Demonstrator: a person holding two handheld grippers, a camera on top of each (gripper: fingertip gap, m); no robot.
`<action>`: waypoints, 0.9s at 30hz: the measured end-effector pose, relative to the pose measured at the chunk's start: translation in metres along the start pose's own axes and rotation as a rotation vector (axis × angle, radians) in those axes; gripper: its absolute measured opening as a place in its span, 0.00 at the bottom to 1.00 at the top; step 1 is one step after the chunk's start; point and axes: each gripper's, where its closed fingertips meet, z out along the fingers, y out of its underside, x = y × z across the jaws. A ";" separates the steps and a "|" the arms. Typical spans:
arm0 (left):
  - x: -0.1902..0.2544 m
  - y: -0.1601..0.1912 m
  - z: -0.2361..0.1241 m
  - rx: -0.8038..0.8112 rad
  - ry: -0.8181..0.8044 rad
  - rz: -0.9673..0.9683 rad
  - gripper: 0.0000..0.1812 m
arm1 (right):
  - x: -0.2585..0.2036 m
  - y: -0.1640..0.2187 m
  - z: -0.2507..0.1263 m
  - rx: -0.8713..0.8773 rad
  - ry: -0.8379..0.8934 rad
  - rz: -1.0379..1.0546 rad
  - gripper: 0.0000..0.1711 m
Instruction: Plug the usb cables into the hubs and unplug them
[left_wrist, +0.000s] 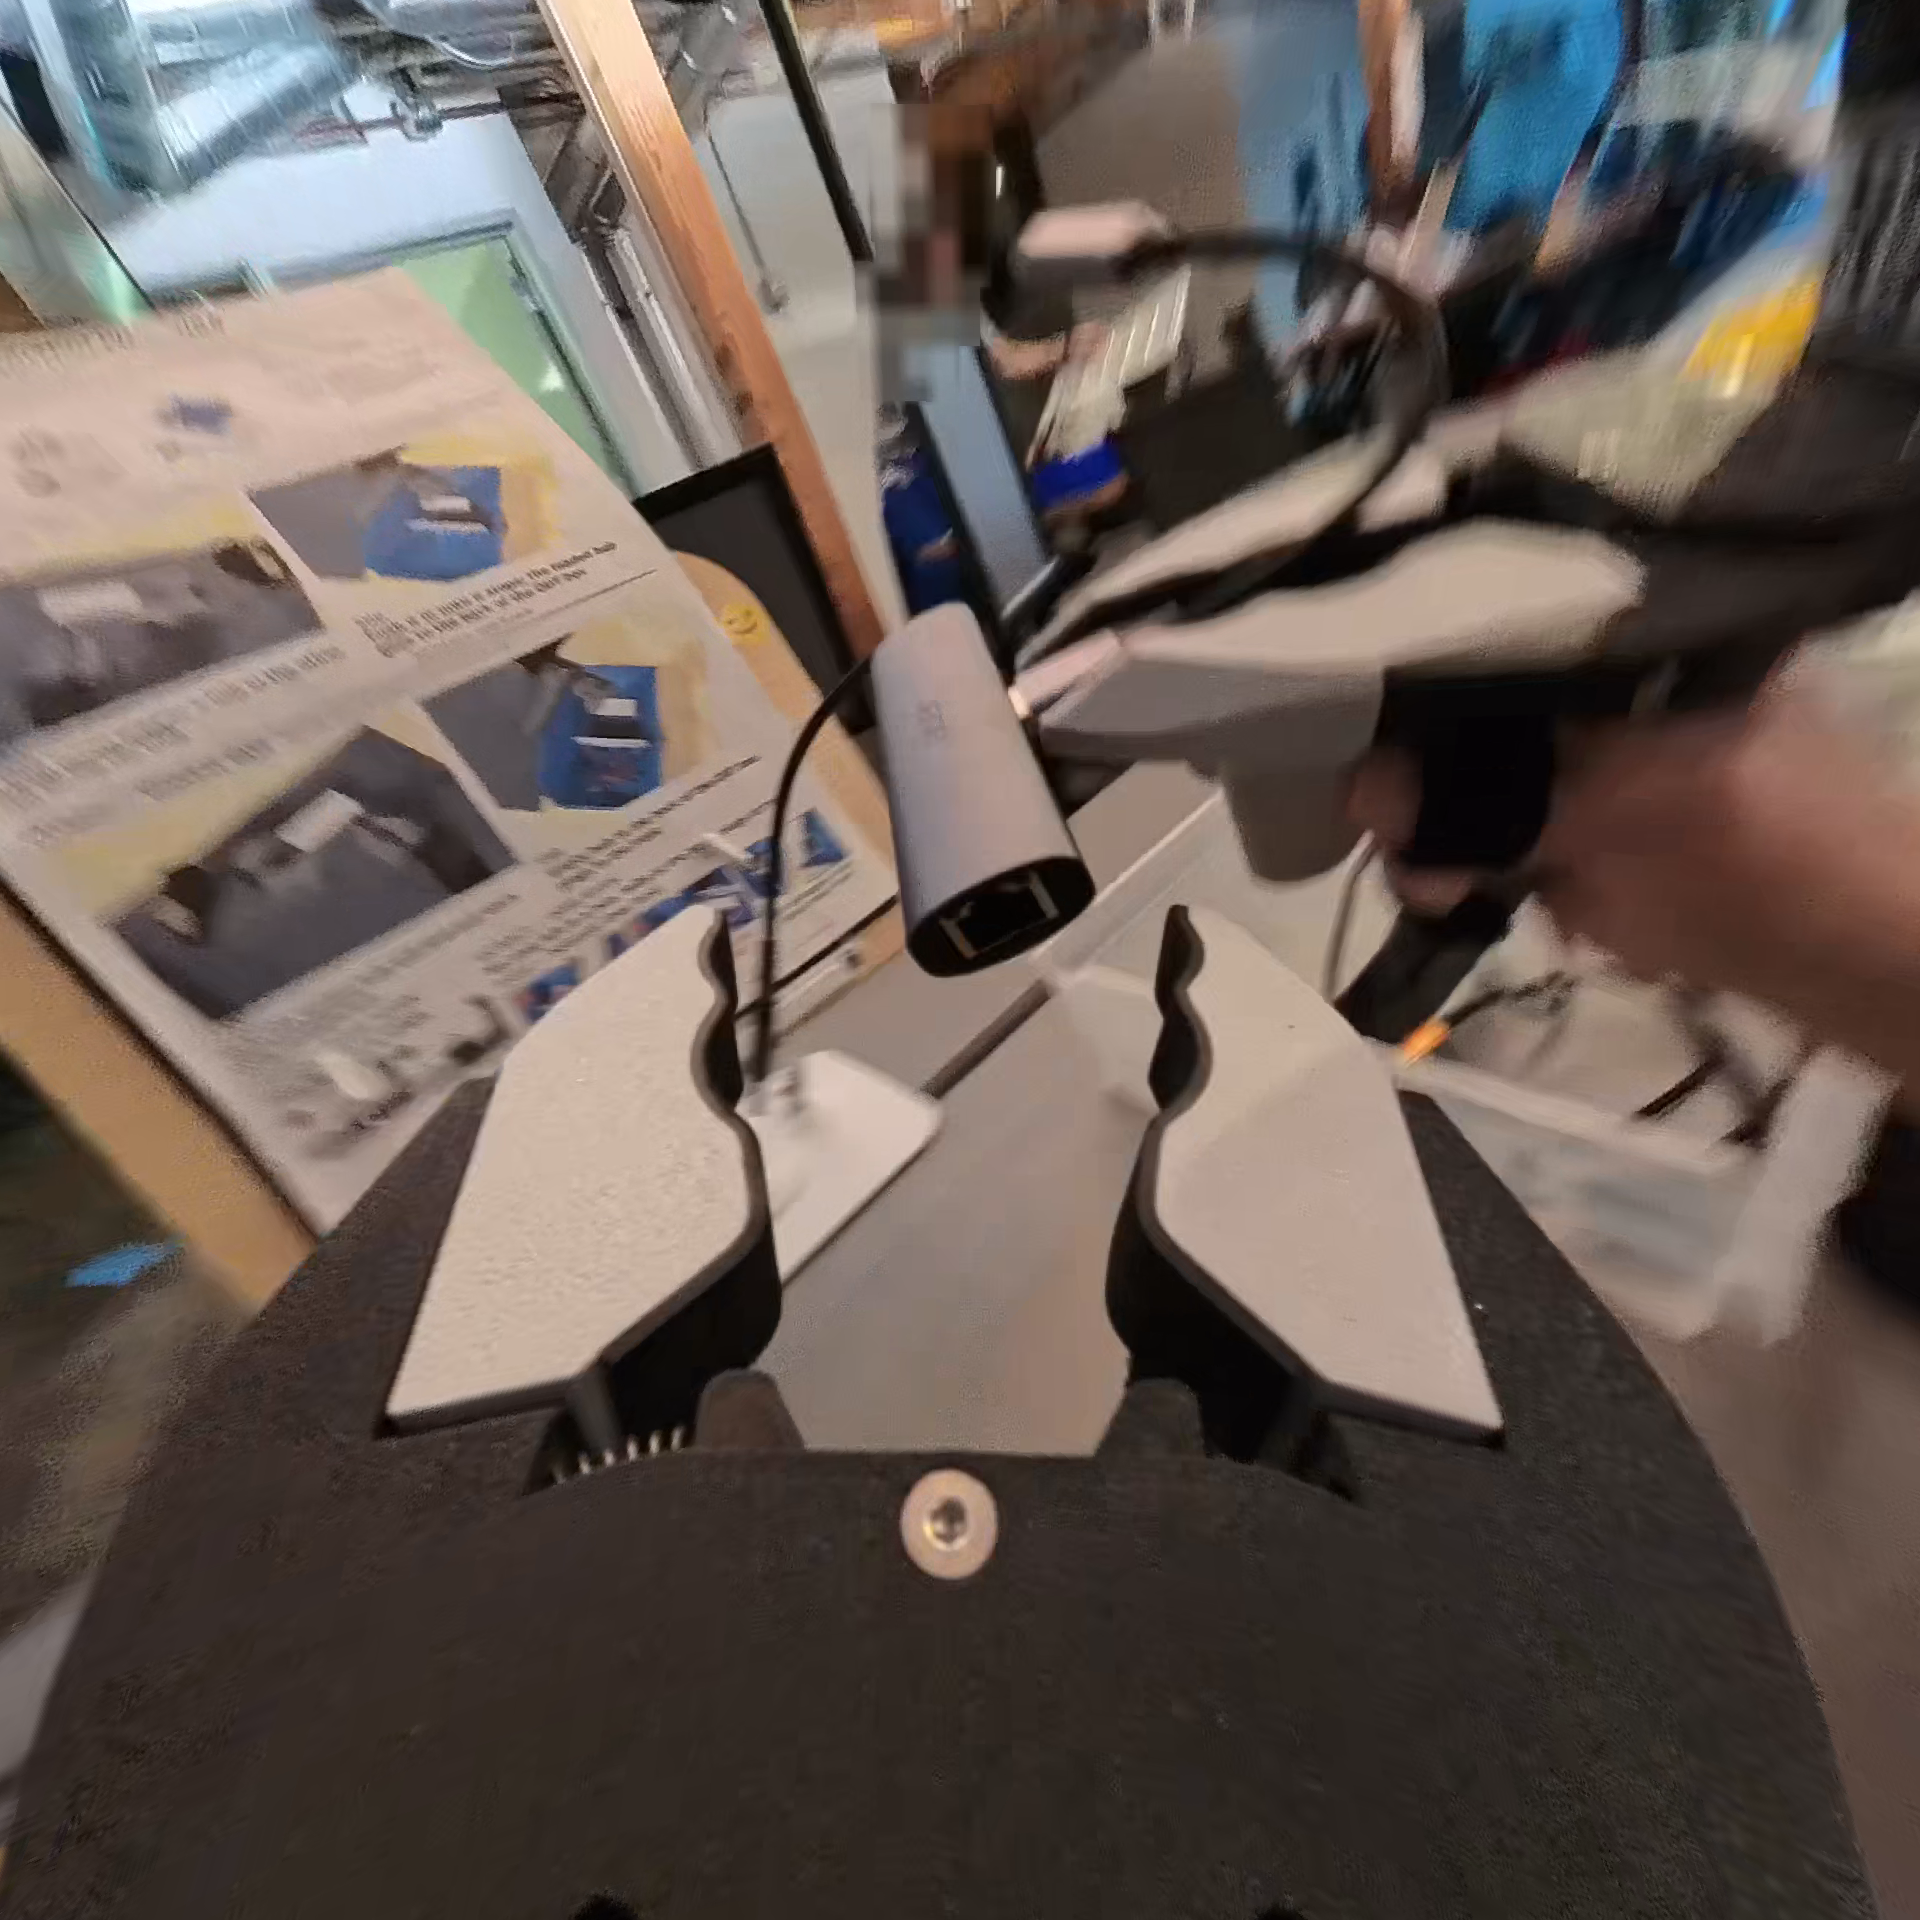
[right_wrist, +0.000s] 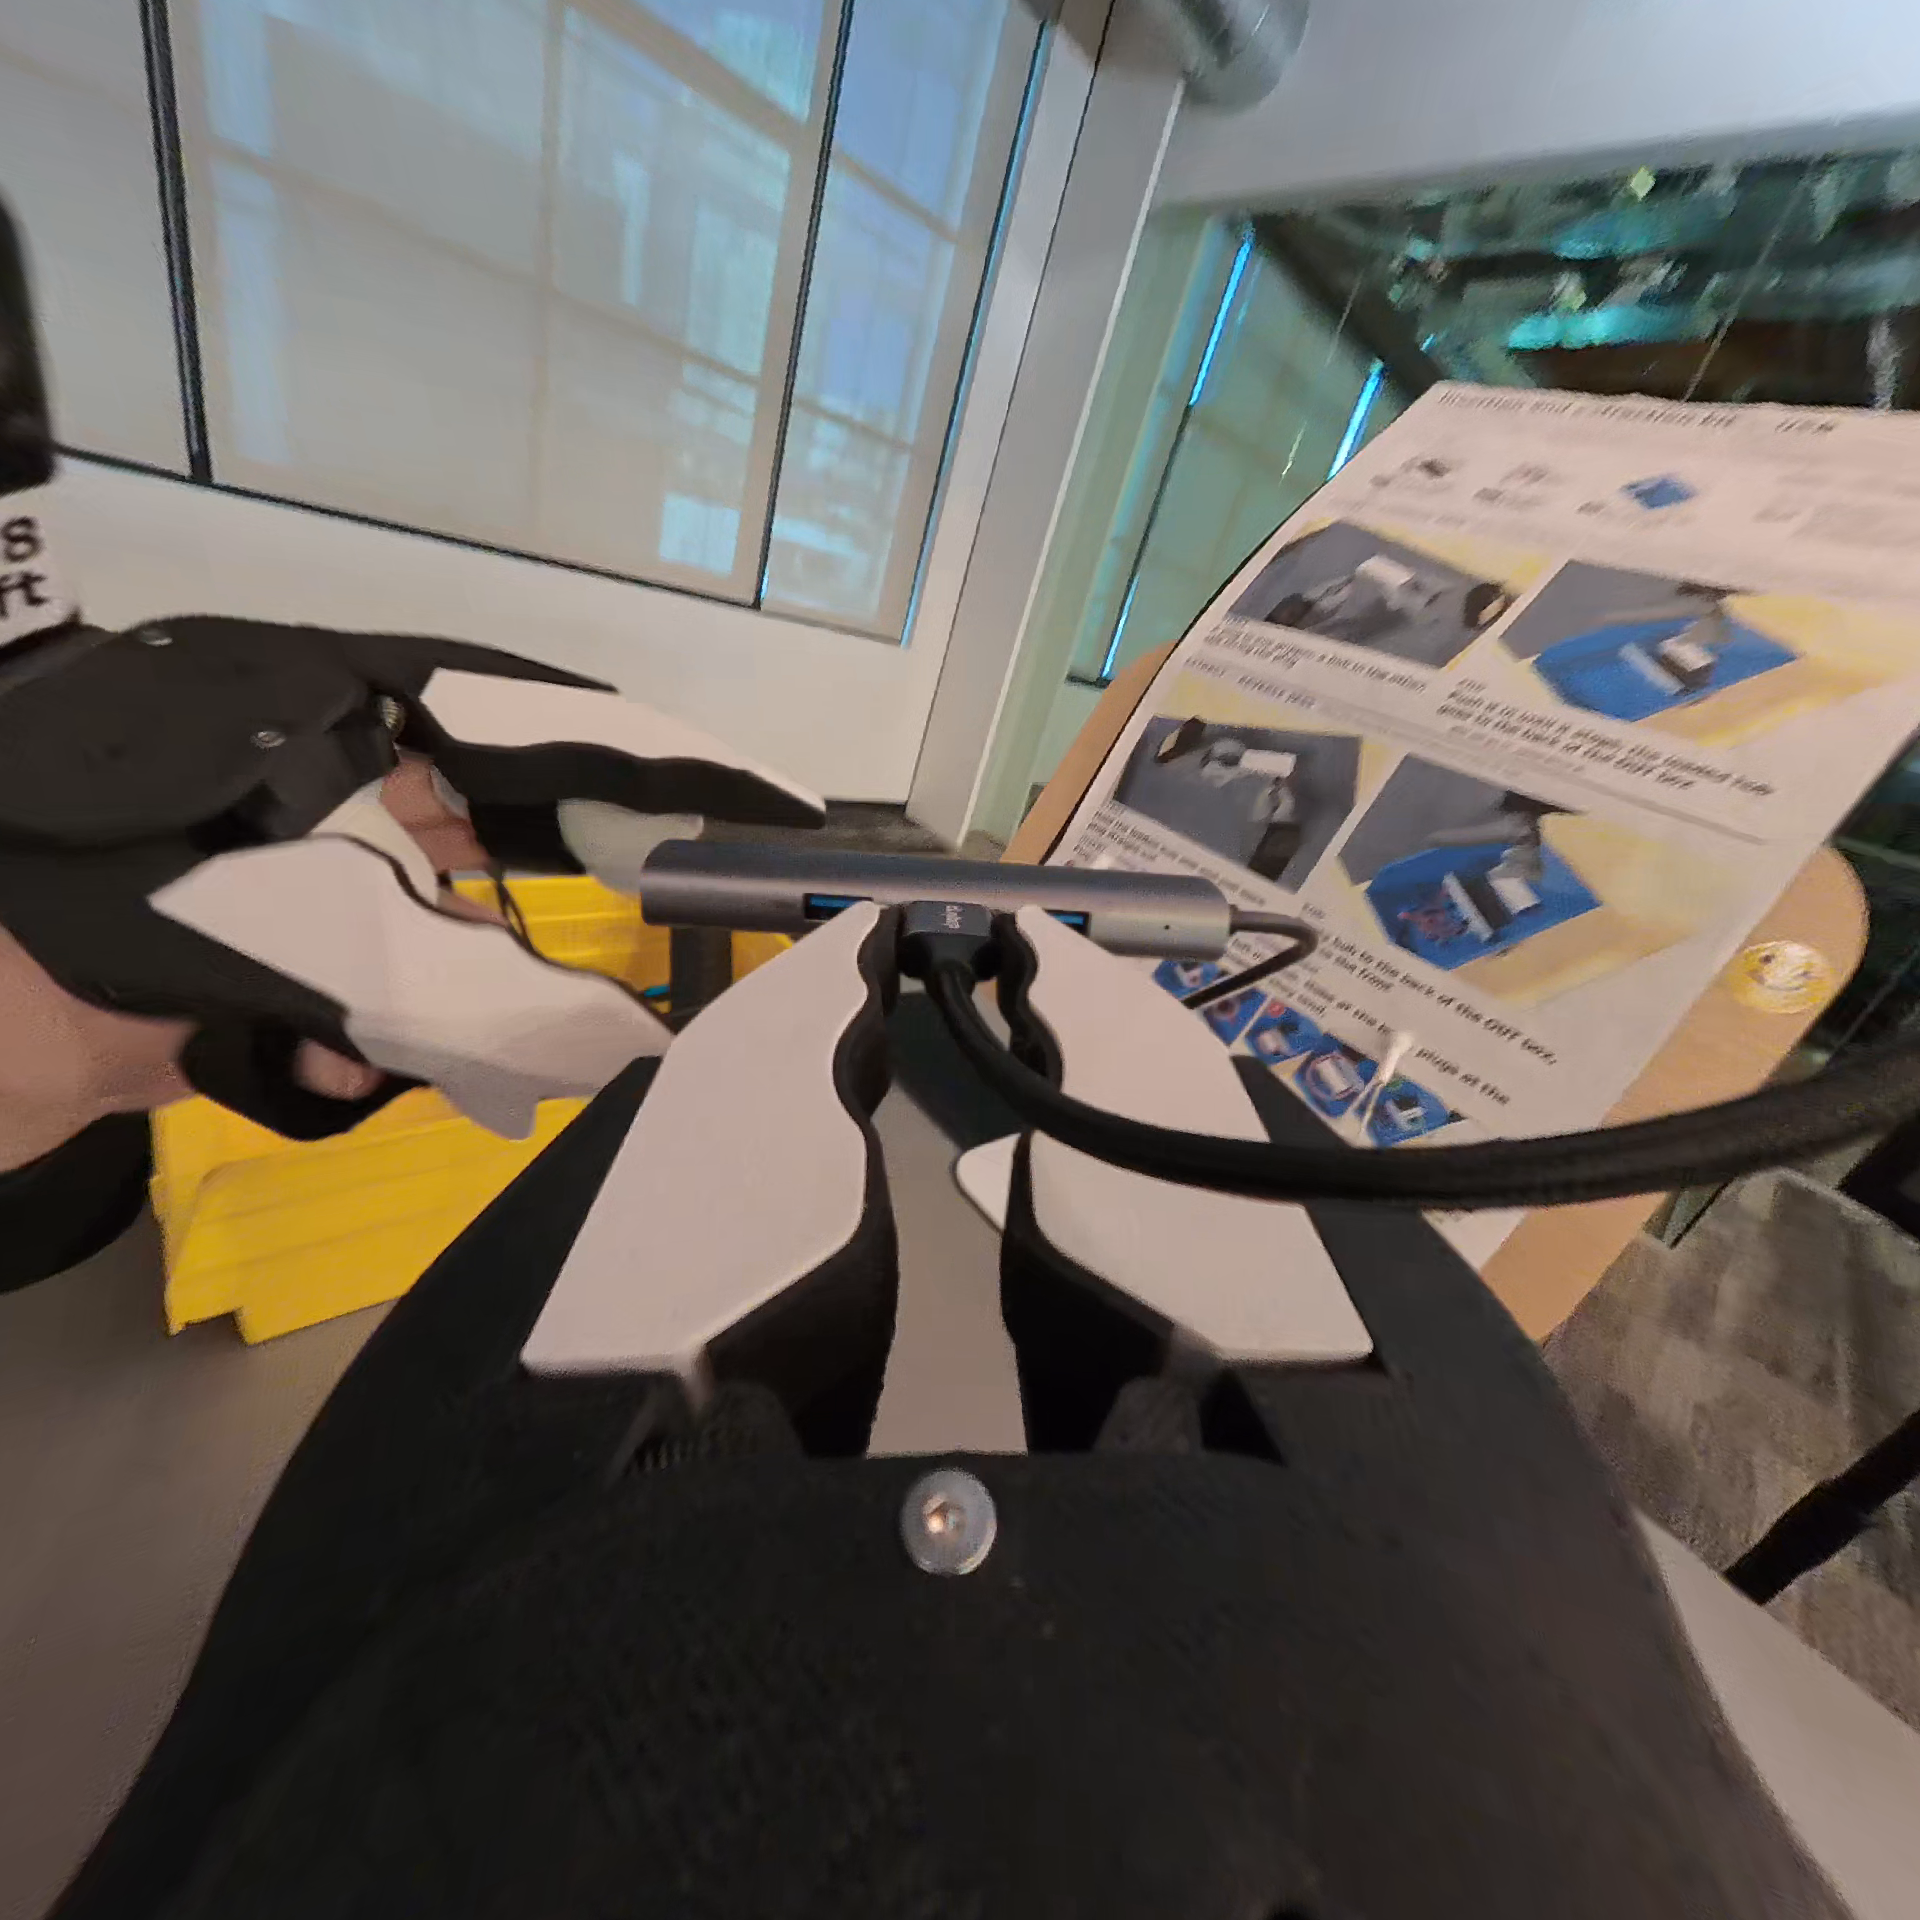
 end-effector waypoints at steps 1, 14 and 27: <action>0.000 -0.006 -0.001 0.062 0.033 -0.132 0.42 | 0.001 -0.002 -0.001 0.027 0.020 -0.019 0.11; 0.004 -0.008 0.003 0.202 0.020 -0.264 0.23 | -0.013 -0.006 0.000 0.119 0.084 -0.126 0.11; 0.004 -0.015 -0.004 0.254 0.032 -0.242 0.20 | -0.023 -0.011 0.000 0.140 0.084 -0.174 0.11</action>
